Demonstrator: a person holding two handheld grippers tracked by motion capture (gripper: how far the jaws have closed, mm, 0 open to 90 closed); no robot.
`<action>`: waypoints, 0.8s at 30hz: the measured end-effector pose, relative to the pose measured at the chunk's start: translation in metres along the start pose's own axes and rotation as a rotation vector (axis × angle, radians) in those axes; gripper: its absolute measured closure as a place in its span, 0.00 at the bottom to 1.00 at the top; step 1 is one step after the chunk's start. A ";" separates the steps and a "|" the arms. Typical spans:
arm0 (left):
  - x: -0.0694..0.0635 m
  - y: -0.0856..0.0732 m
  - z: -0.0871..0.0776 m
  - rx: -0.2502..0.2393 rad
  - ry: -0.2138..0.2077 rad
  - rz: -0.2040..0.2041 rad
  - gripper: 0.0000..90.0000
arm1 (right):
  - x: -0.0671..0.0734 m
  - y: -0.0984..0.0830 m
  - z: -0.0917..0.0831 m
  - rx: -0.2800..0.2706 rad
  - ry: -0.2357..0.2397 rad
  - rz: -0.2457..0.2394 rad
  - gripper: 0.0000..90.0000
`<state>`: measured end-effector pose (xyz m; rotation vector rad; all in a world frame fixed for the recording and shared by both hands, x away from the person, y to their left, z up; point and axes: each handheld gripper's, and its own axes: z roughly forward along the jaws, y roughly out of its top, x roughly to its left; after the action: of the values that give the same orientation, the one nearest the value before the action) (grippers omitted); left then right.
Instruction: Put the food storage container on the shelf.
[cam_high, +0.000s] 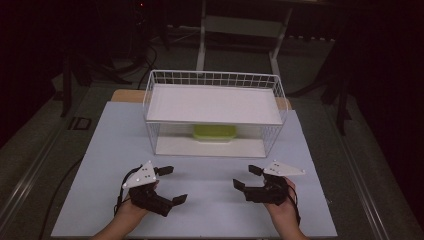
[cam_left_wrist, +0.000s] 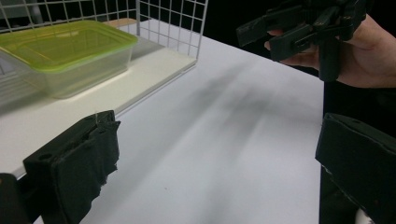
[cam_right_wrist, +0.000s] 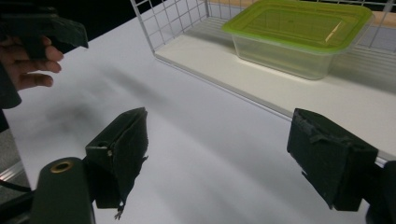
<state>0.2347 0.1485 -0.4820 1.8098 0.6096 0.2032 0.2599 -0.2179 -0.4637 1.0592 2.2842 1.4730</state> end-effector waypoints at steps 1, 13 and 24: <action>-0.001 -0.001 0.000 0.001 -0.001 -0.003 0.00 | 0.001 -0.002 -0.002 0.001 0.005 0.002 0.22; -0.003 -0.008 0.004 -0.005 -0.008 0.005 0.00 | -0.001 -0.021 -0.009 0.010 0.001 -0.057 0.22; 0.000 -0.018 0.008 0.003 -0.013 -0.008 0.00 | -0.004 -0.027 0.000 0.039 0.016 -0.090 0.22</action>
<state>0.2327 0.1458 -0.5009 1.8103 0.6089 0.1849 0.2510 -0.2270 -0.4873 0.9452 2.3475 1.4132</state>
